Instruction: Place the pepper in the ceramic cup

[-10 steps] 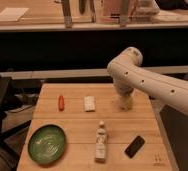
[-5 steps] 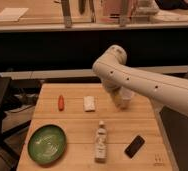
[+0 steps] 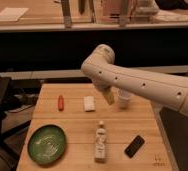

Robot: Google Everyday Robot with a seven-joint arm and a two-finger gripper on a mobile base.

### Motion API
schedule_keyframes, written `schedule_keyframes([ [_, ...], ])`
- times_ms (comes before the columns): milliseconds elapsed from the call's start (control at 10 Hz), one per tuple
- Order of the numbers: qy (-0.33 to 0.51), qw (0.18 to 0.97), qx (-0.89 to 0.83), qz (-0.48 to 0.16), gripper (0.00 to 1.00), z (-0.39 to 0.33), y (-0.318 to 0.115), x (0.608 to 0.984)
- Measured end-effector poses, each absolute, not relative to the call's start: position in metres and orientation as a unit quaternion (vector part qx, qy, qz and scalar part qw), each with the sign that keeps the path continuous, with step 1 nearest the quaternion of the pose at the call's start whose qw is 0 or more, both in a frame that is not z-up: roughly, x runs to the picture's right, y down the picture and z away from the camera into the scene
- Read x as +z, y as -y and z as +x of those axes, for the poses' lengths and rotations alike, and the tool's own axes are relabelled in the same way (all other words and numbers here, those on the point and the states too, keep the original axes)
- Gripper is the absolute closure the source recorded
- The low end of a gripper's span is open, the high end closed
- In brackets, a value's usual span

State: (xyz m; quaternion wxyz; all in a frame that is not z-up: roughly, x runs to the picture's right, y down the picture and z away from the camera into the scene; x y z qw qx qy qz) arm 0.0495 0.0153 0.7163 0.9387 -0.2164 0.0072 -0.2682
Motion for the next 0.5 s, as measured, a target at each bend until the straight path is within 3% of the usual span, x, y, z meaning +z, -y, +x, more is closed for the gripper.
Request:
schedule_keyframes([
  [500,0.001,0.930,-0.304,-0.206,0.20,0.020,-0.008,0.723],
])
